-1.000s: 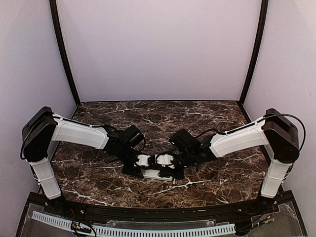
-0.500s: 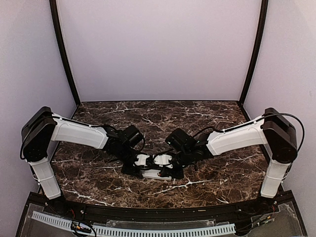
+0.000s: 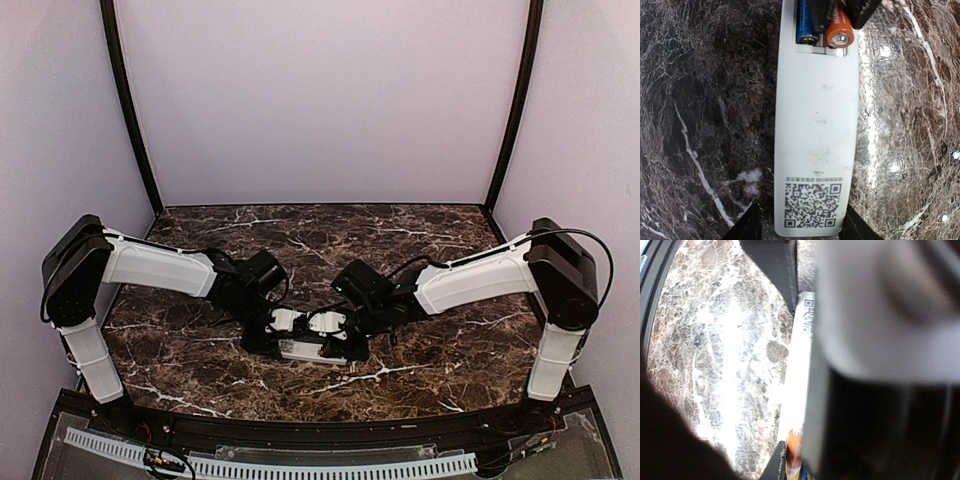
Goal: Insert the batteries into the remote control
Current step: Place the battery in the battery compartment.
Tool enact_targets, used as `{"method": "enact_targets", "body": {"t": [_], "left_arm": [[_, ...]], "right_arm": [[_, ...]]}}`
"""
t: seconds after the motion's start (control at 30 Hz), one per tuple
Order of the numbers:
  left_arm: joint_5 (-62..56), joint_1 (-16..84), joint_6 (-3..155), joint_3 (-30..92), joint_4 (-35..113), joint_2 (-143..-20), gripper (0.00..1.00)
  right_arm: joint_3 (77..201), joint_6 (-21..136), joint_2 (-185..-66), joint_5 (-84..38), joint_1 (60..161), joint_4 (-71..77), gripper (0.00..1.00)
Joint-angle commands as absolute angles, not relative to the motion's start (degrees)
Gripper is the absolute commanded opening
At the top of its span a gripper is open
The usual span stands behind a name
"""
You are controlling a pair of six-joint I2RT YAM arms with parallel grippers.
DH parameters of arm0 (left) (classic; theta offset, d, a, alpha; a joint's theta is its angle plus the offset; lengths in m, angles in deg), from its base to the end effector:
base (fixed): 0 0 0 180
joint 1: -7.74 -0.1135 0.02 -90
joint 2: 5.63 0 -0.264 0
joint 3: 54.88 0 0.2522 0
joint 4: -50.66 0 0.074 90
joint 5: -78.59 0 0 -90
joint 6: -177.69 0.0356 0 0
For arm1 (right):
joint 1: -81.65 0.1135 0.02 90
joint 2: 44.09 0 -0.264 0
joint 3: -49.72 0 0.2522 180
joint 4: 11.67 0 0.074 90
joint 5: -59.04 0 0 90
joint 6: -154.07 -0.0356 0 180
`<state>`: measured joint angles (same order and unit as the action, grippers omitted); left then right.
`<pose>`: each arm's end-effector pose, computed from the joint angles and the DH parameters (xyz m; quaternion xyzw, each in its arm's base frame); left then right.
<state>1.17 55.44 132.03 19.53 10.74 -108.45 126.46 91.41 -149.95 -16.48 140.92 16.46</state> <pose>0.2235 -0.2571 0.1499 0.7168 0.6631 -0.1130 0.1836 0.1820 0.3236 0.1535 -0.6787 0.6683 0.1932 0.2356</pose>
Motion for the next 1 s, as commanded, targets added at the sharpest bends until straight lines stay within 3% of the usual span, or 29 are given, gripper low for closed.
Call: {"method": "enact_targets", "body": {"t": [0.0,0.5,0.97], "left_arm": [[-1.4,55.0,131.6,18.7,5.4,-108.6,0.54],[-1.1,55.1,130.2,19.0,5.4,-108.0,0.57],[5.5,55.1,124.3,14.1,15.3,-104.7,0.61]], "right_arm": [[126.3,91.0,-152.4,-20.6,140.8,19.9,0.13],[126.2,91.5,-149.2,-16.0,140.3,21.0,0.22],[120.6,80.9,-135.4,-10.7,133.8,9.1,0.29]]}}
